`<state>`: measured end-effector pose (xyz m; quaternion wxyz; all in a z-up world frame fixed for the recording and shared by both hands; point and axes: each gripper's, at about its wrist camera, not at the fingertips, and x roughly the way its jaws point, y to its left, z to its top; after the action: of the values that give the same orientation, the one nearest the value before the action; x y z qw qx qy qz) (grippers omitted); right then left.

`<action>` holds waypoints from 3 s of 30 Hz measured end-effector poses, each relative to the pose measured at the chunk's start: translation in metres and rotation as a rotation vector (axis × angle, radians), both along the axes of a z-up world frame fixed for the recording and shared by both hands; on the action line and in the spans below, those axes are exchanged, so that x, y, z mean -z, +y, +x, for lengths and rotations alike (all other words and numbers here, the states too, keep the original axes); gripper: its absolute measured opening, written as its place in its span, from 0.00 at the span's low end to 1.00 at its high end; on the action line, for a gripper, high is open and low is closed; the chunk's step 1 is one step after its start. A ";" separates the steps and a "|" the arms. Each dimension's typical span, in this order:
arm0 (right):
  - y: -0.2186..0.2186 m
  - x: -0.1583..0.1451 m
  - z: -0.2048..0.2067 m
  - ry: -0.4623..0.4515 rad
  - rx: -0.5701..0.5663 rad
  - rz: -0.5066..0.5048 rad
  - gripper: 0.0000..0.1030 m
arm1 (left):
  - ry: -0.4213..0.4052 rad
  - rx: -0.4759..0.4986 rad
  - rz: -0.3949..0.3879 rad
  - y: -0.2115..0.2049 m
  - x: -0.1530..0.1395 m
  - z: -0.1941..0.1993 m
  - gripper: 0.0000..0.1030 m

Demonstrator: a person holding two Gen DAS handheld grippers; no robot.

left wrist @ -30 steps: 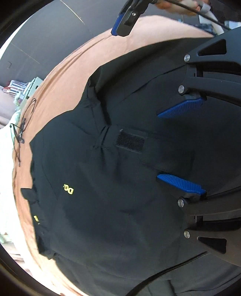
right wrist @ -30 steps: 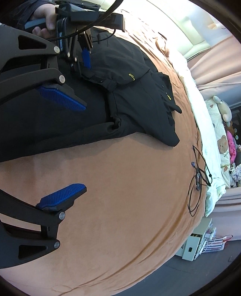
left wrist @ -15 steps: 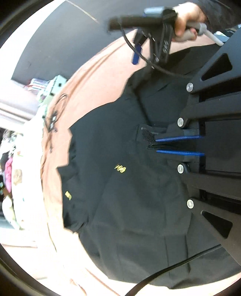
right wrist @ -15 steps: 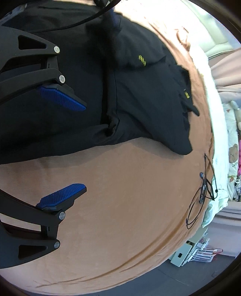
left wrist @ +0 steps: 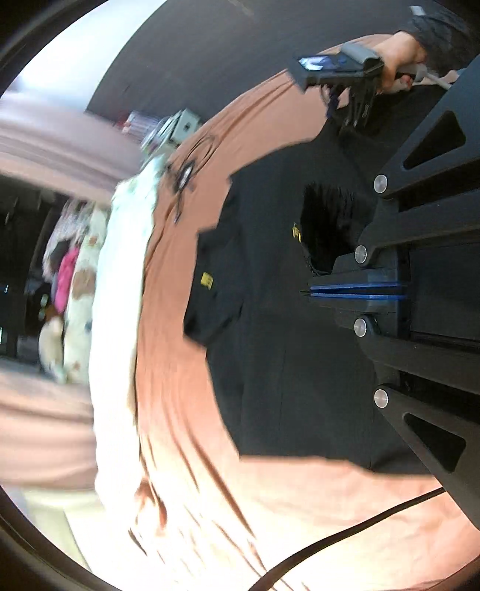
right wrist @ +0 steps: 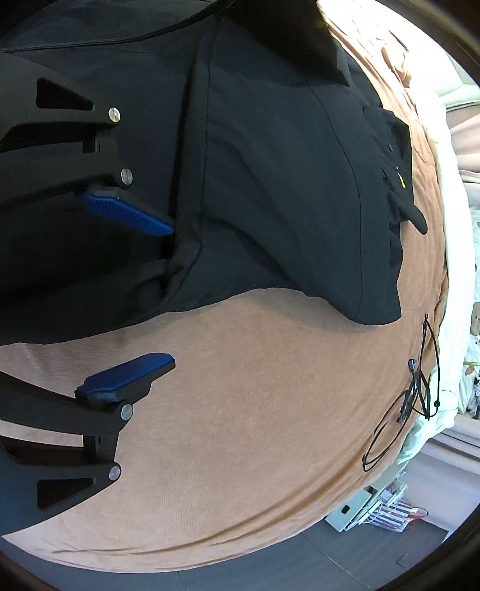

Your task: Fold large clothes

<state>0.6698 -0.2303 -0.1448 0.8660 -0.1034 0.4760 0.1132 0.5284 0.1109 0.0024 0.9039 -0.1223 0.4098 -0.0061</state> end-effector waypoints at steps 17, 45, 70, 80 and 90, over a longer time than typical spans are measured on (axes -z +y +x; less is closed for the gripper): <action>-0.002 0.002 0.009 -0.023 0.060 0.027 0.44 | 0.077 -0.291 -0.092 0.138 0.044 -0.046 0.71; -0.093 -0.011 -0.007 -0.042 0.267 0.348 0.10 | 0.244 -0.178 0.020 0.089 0.127 0.014 0.11; -0.001 -0.004 0.035 -0.022 0.122 0.135 0.11 | 0.271 -0.201 -0.087 0.092 0.127 -0.015 0.19; -0.011 -0.031 -0.041 -0.060 0.068 0.158 0.11 | 0.163 -0.199 -0.114 0.088 0.079 -0.074 0.71; -0.018 -0.053 -0.130 -0.117 0.022 0.255 1.00 | 0.060 -0.184 -0.090 0.069 0.045 -0.143 0.90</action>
<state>0.5395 -0.2482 -0.0921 0.8996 0.0062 0.4074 0.1572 0.3853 0.1795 -0.0429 0.8815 -0.2000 0.4231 0.0624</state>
